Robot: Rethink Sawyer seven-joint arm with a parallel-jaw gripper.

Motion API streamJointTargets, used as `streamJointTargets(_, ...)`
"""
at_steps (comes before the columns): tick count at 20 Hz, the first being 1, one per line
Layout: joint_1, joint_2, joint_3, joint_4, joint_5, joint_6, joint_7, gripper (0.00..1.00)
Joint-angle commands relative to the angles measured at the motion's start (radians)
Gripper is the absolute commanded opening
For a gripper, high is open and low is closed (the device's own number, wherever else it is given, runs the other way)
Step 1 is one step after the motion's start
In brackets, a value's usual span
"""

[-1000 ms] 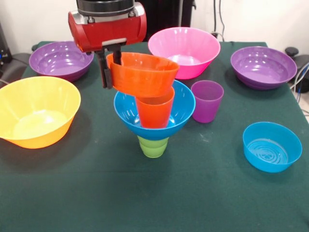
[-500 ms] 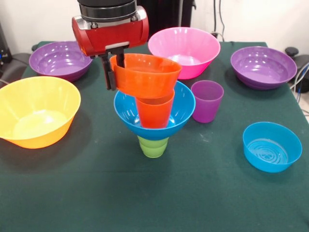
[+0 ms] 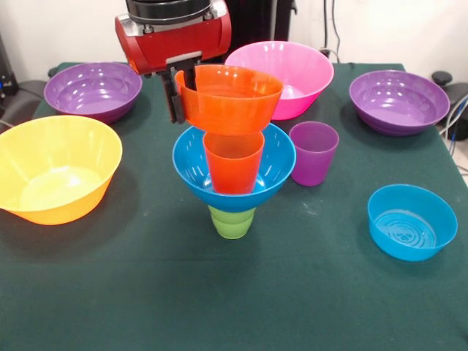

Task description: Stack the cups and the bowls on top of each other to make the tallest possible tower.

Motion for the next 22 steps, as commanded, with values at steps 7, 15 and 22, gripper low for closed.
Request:
streamJointTargets(7, 0.018, 0.034, 0.008, -0.009, -0.021, 0.088, -0.01, 0.0)
streamJointTargets(15, 0.026, 0.078, 0.002, -0.035, -0.034, 0.099, -0.015, 0.0)
streamJointTargets(22, 0.014, 0.063, 0.013, -0.021, -0.017, 0.146, -0.043, 0.0)
